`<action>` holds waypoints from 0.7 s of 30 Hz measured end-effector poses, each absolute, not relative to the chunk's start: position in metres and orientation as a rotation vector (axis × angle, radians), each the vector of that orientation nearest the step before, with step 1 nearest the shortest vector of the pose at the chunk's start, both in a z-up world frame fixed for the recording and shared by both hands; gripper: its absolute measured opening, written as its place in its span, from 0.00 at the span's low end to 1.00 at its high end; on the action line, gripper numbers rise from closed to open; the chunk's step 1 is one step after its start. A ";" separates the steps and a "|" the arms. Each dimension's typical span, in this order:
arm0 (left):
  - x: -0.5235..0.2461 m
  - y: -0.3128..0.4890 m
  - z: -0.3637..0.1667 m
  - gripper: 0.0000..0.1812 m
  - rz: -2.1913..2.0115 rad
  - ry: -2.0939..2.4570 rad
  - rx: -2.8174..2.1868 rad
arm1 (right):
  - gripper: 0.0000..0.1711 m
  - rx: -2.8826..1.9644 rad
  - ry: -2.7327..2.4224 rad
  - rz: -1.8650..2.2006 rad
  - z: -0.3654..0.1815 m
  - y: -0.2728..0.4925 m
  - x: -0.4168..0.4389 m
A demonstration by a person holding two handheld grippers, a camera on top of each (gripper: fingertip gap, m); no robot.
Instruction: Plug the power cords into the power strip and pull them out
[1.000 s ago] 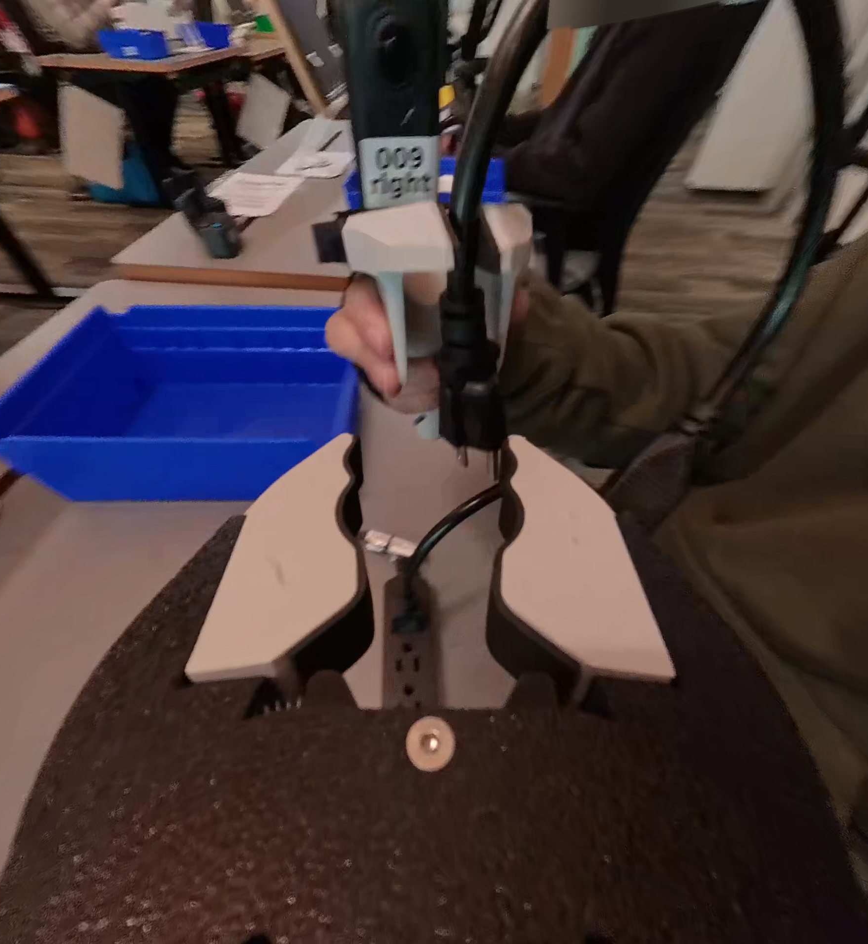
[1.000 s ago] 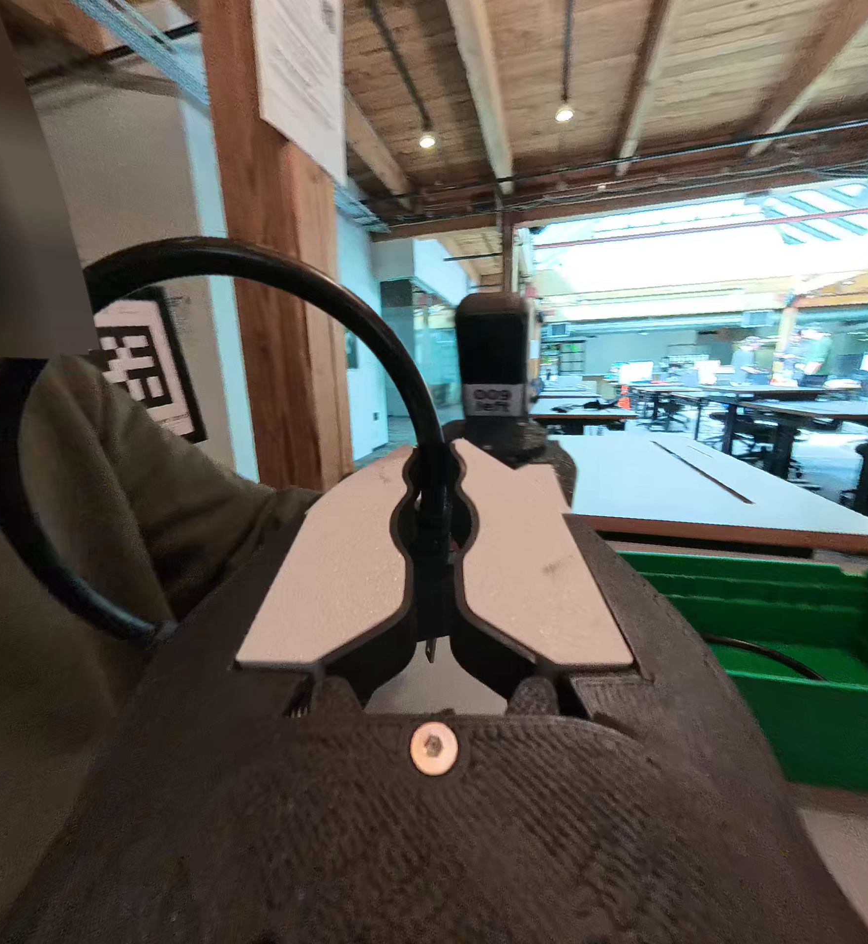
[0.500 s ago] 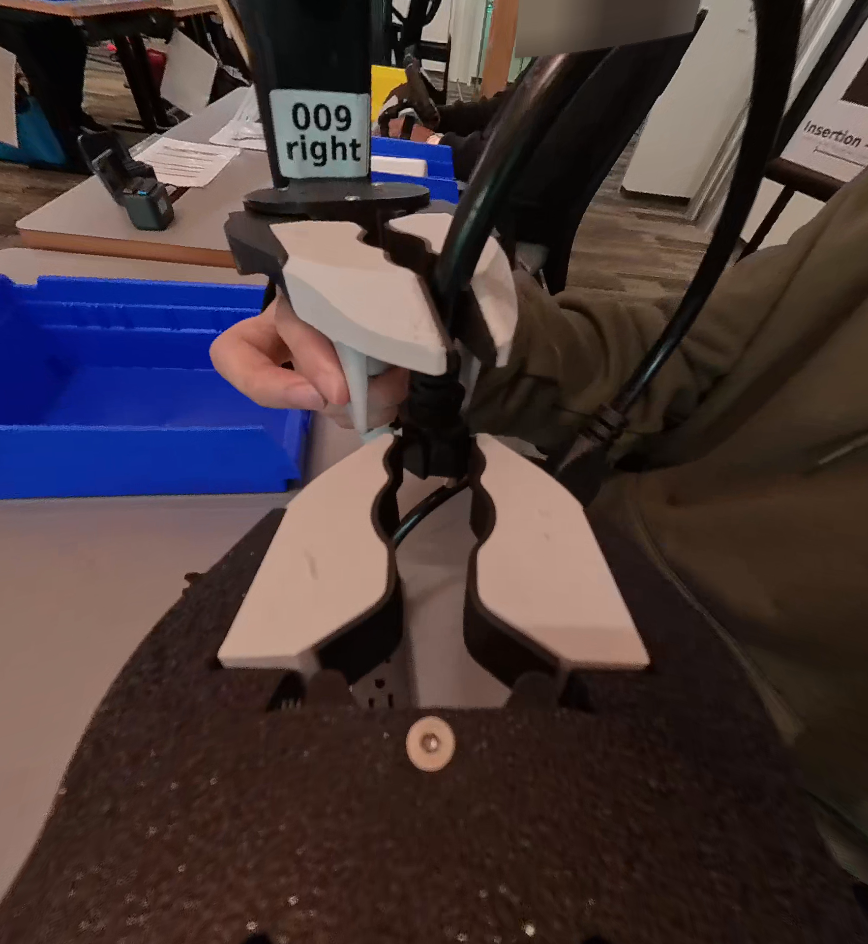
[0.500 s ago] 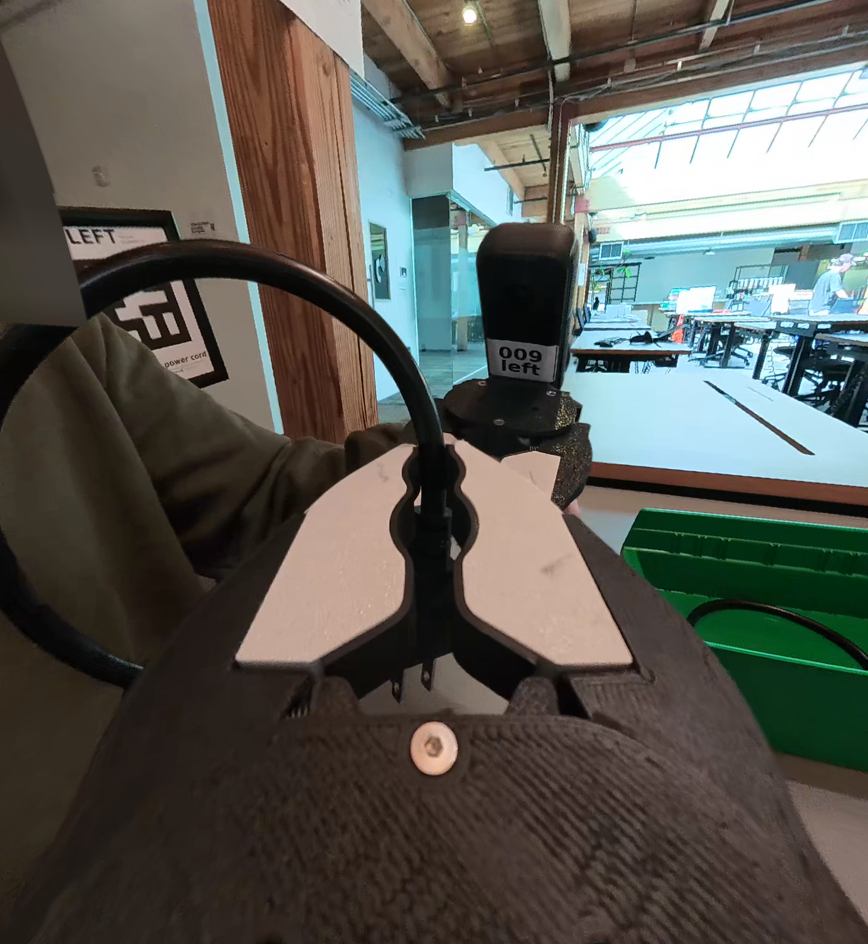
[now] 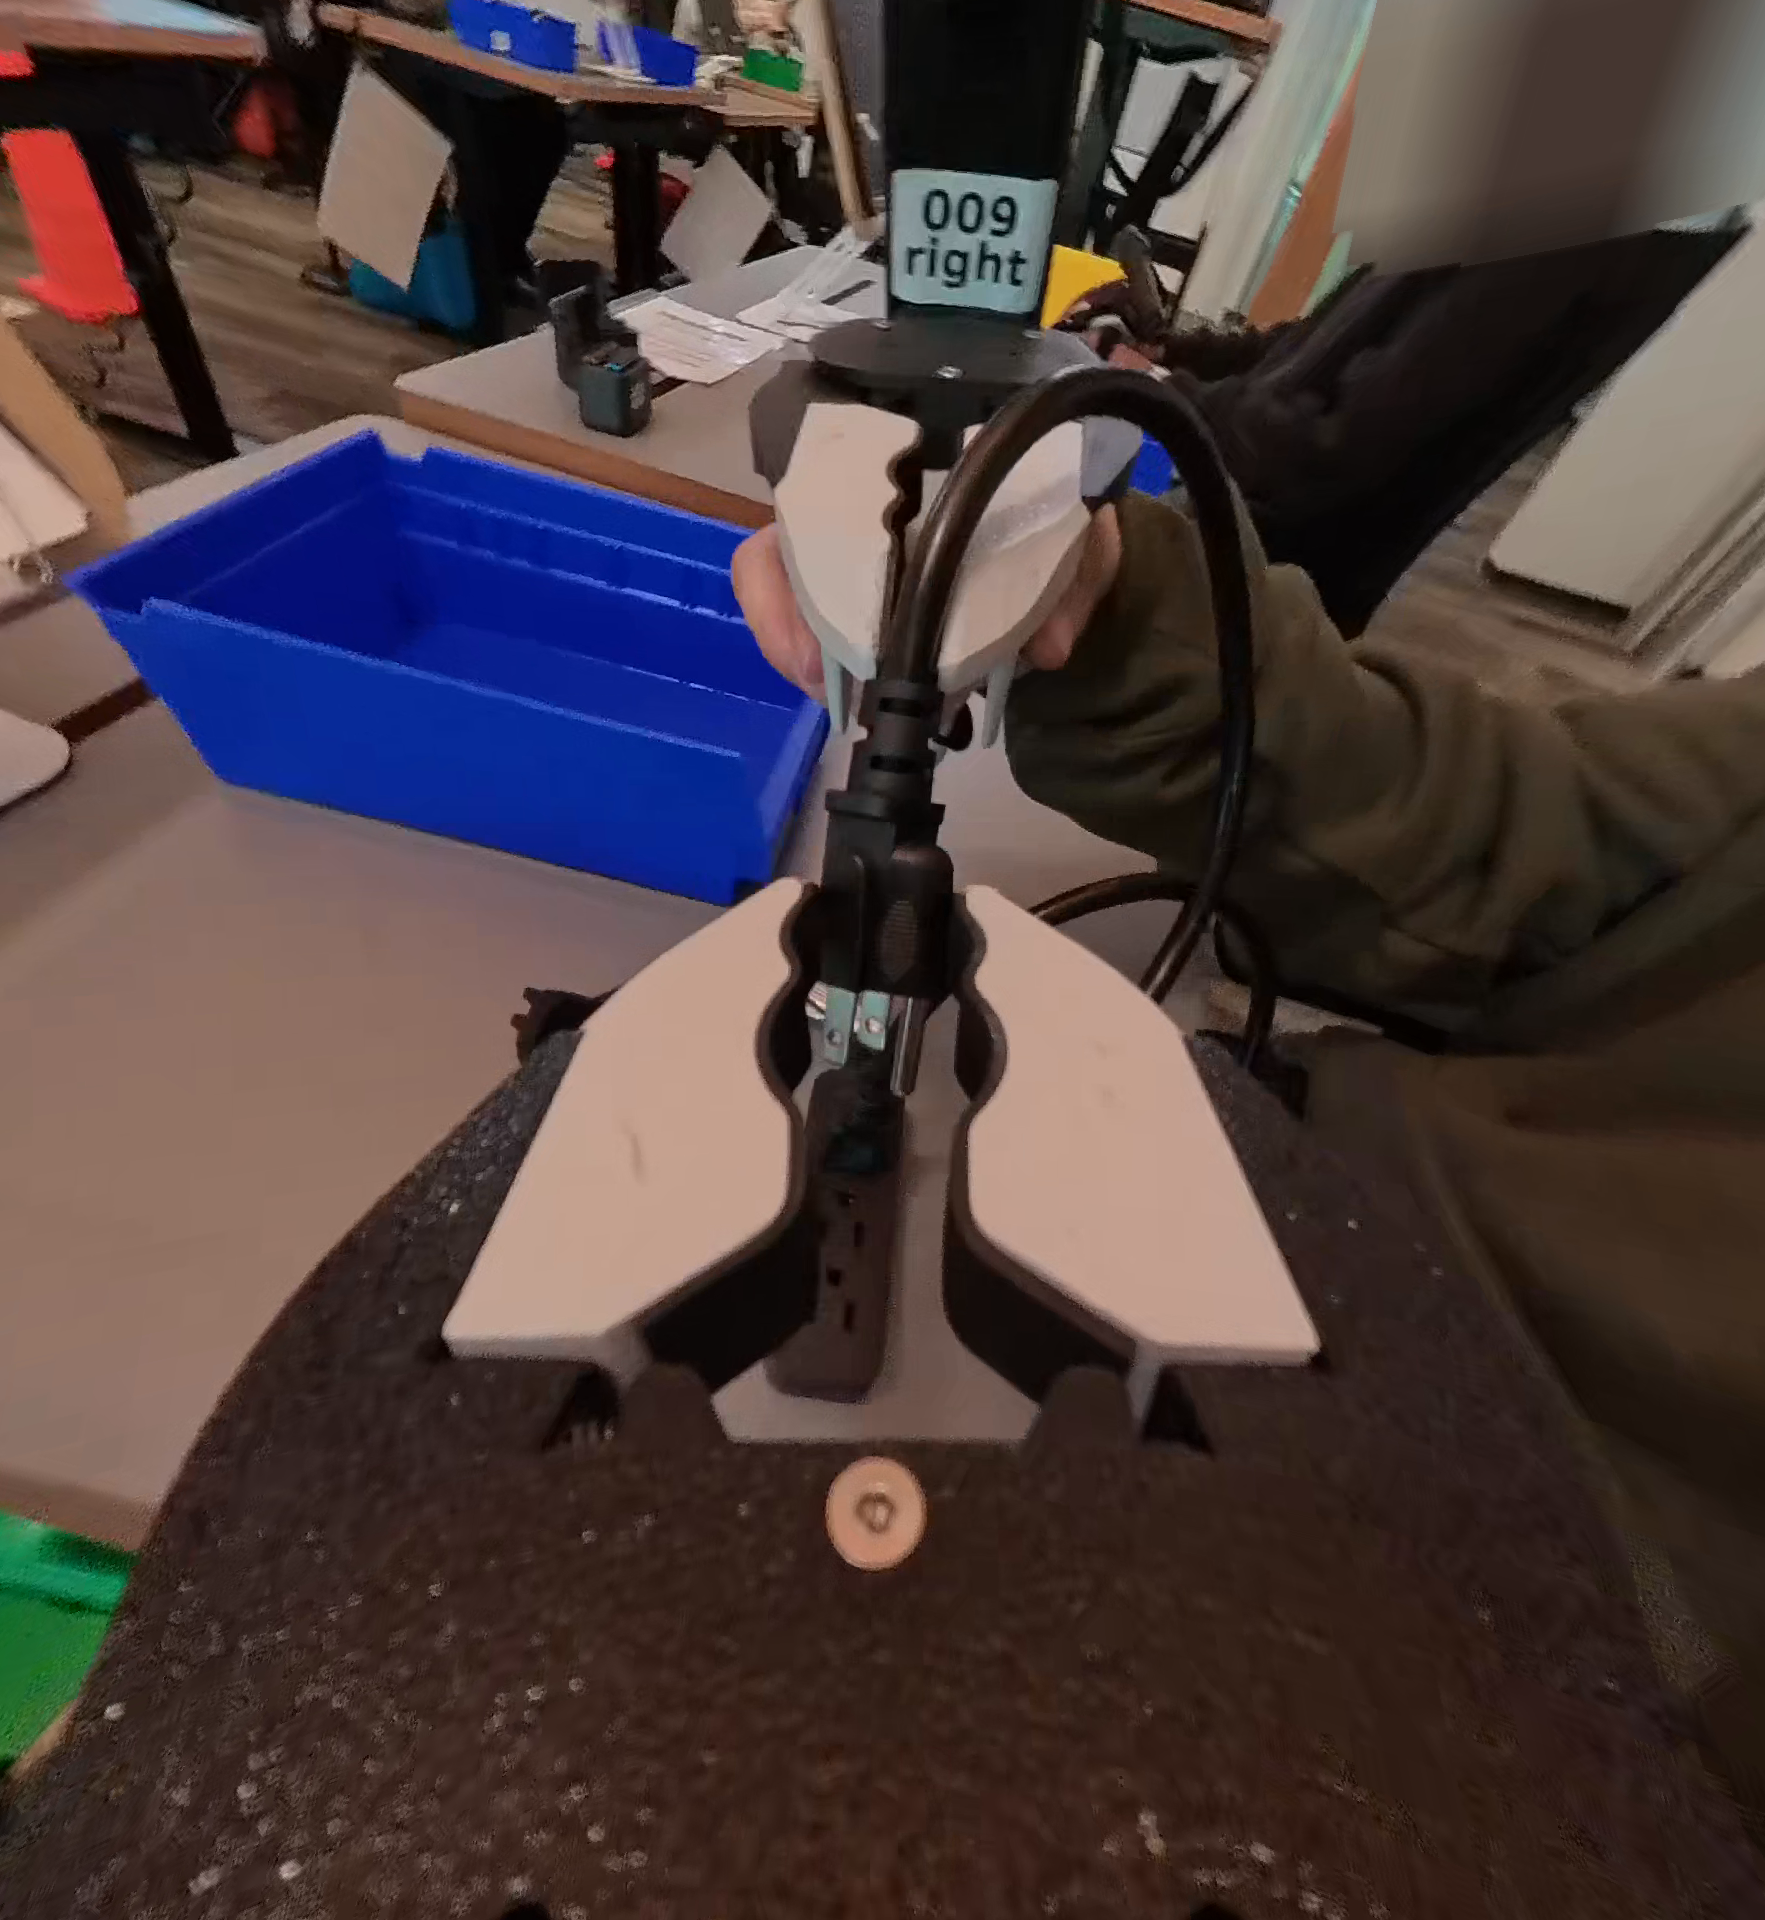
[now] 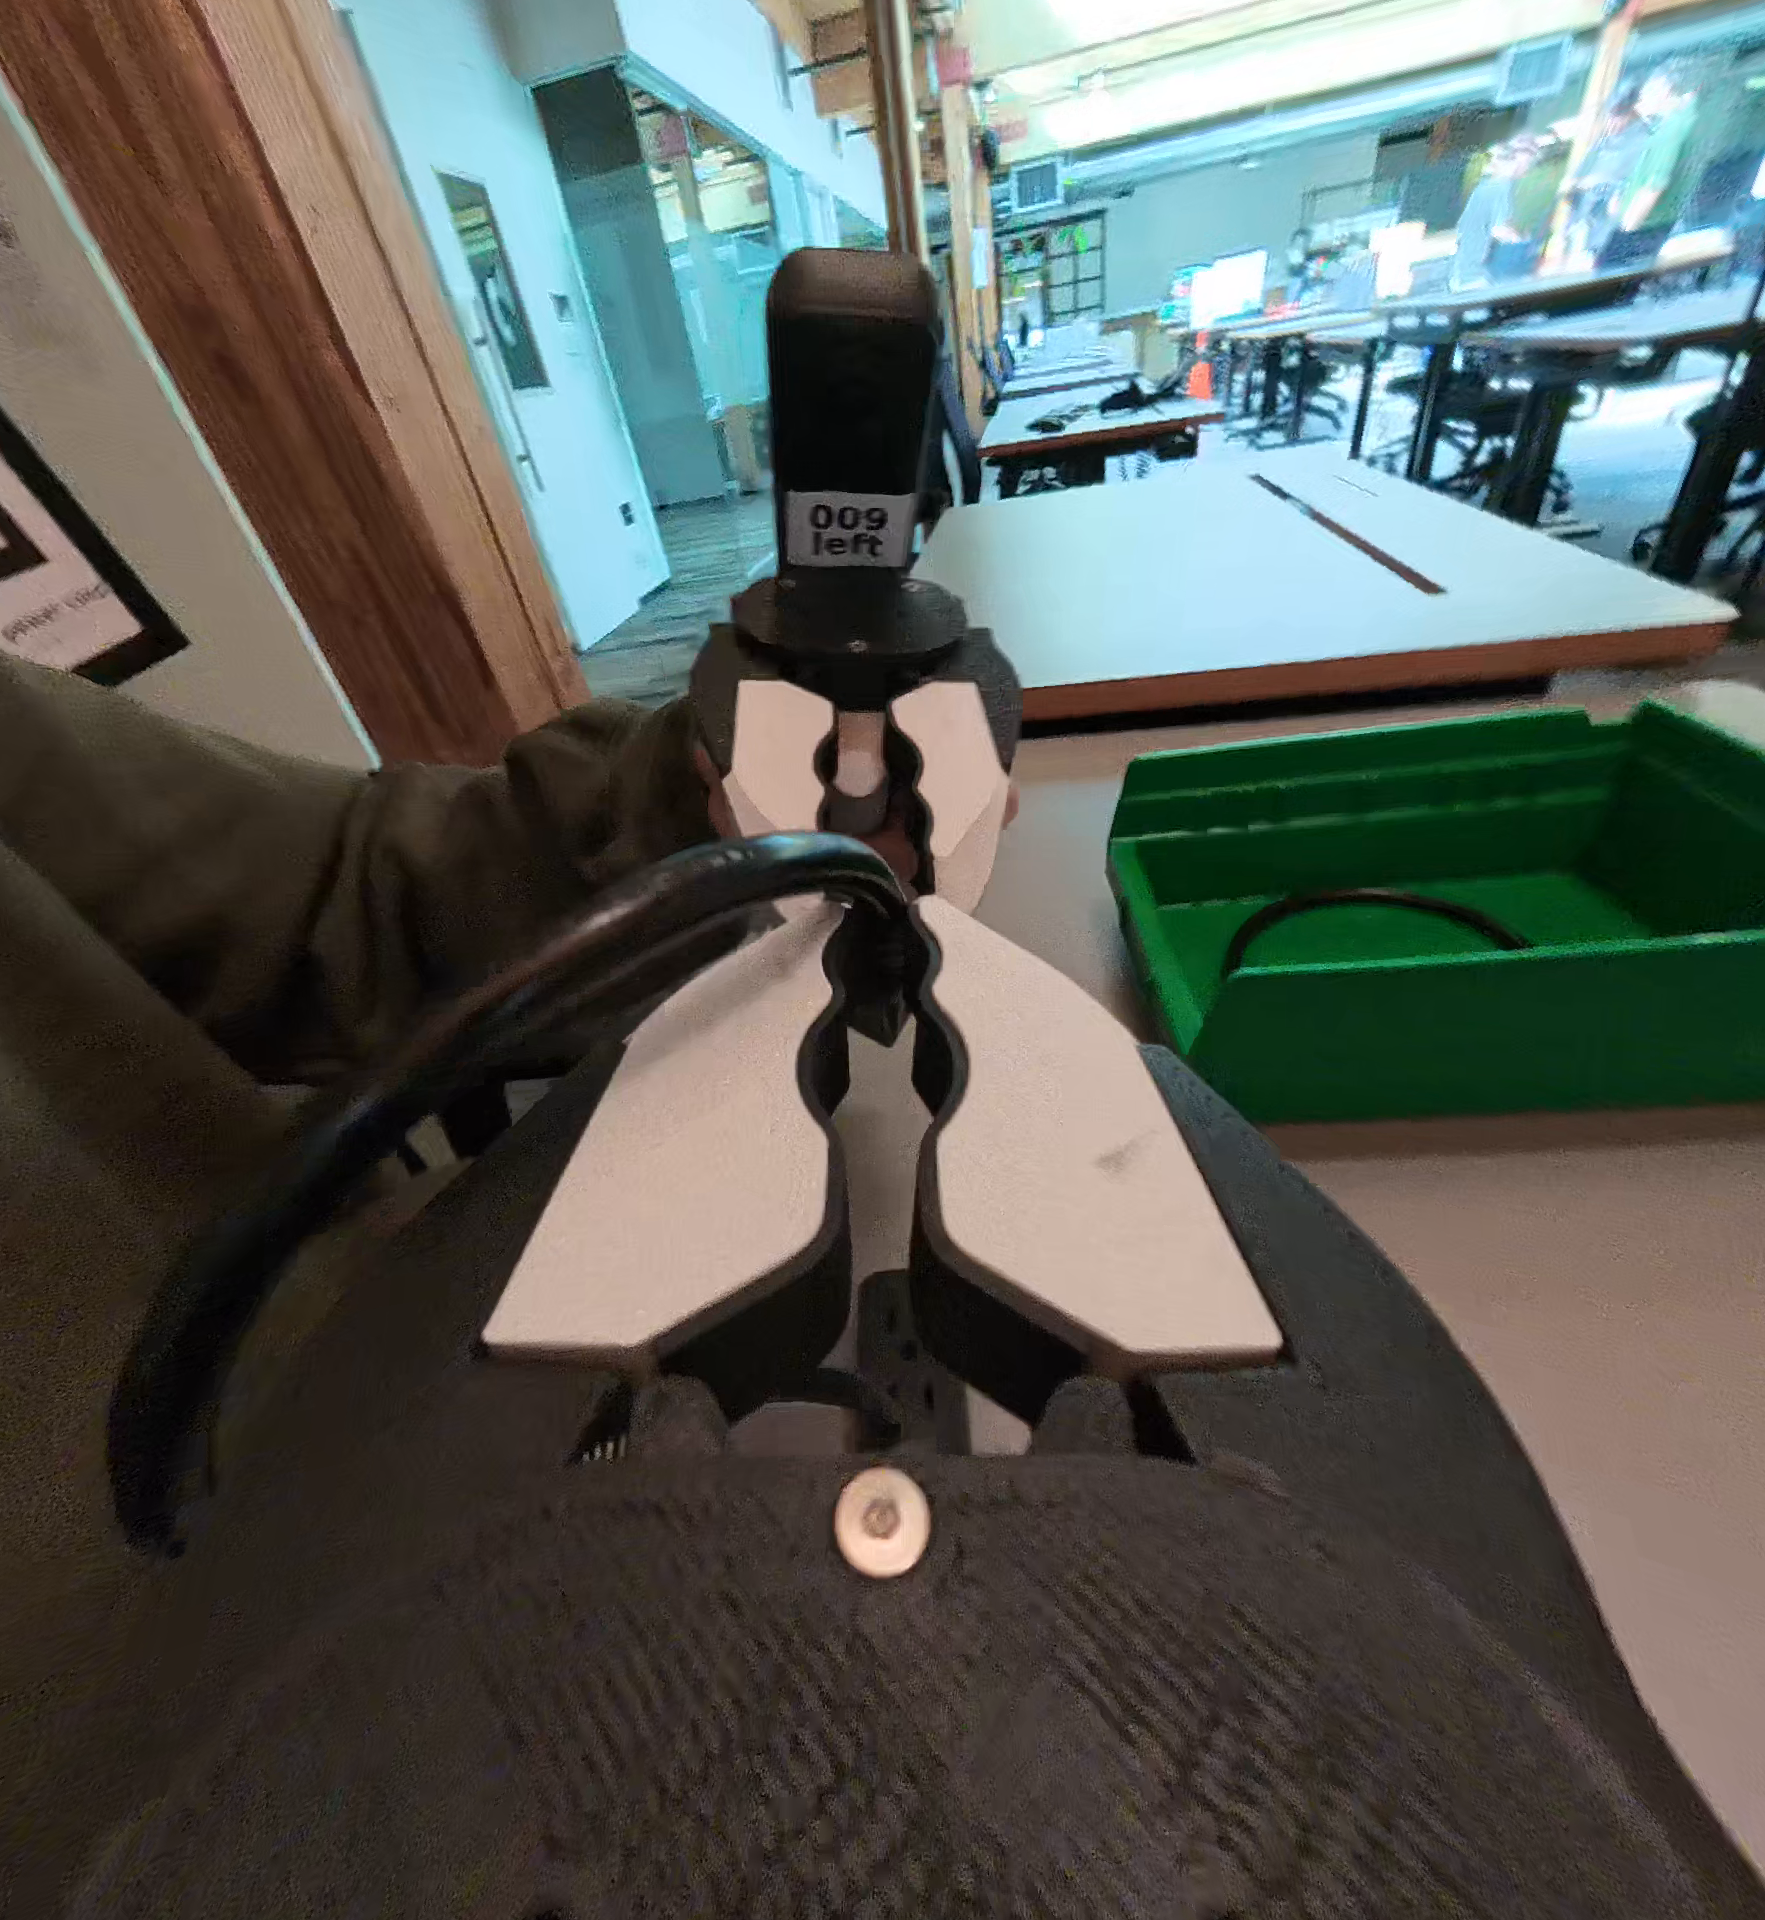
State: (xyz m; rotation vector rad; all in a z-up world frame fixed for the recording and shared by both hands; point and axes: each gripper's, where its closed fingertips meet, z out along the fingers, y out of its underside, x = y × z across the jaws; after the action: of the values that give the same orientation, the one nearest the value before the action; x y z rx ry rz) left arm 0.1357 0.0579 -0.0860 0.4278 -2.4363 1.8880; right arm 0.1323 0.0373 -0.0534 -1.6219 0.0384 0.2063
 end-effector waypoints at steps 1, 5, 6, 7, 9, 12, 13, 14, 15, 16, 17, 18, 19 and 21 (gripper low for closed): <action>0.133 0.058 -0.084 0.13 1.897 -2.462 0.367 | 0.04 -1.620 -0.001 0.209 -0.050 0.037 0.127; 0.128 0.054 -0.070 0.15 1.972 -2.571 0.211 | 0.03 -1.622 -0.132 0.187 -0.041 0.036 0.114; 0.128 0.052 -0.066 0.16 1.981 -2.588 0.205 | 0.03 -1.635 -0.137 0.185 -0.041 0.039 0.112; 0.128 0.050 -0.064 0.15 1.974 -2.611 0.193 | 0.00 -1.643 -0.153 0.185 -0.041 0.042 0.110; 0.127 0.045 -0.073 0.14 1.854 -2.730 0.128 | 0.00 -1.586 -0.145 0.212 -0.030 0.045 0.106; 0.130 0.044 -0.105 0.12 1.552 -2.998 0.008 | 0.00 -1.553 -0.109 0.225 -0.021 0.045 0.112; 0.136 0.042 -0.109 0.12 1.544 -3.037 0.035 | 0.00 -1.650 -0.068 0.190 -0.036 0.046 0.119; 0.143 0.042 -0.110 0.12 1.567 -3.028 0.108 | 0.00 -1.737 -0.003 0.133 -0.048 0.045 0.129; 0.149 0.043 -0.109 0.12 1.598 -3.006 0.188 | 0.05 -1.762 0.080 0.054 -0.051 0.041 0.140; 0.156 0.046 -0.104 0.12 1.649 -2.998 0.253 | 0.12 -1.751 0.182 -0.033 -0.047 0.035 0.150; 0.160 0.050 -0.099 0.12 1.686 -3.002 0.291 | 0.10 -1.746 0.275 -0.101 -0.042 0.028 0.154; 0.163 0.054 -0.095 0.12 1.700 -3.021 0.318 | 0.10 -1.736 0.346 -0.170 -0.036 0.020 0.154; 0.168 0.058 -0.089 0.12 1.726 -3.058 0.352 | 0.11 -1.703 0.386 -0.244 -0.026 0.015 0.150; 0.174 0.065 -0.076 0.12 1.763 -3.119 0.402 | 0.13 -1.666 0.428 -0.390 -0.012 0.007 0.137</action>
State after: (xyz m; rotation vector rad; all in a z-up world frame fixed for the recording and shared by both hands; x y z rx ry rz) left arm 0.1741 0.0653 -0.0760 0.4025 -3.1190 1.7631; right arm 0.1370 0.0066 -0.0123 -1.6658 0.4277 -0.3902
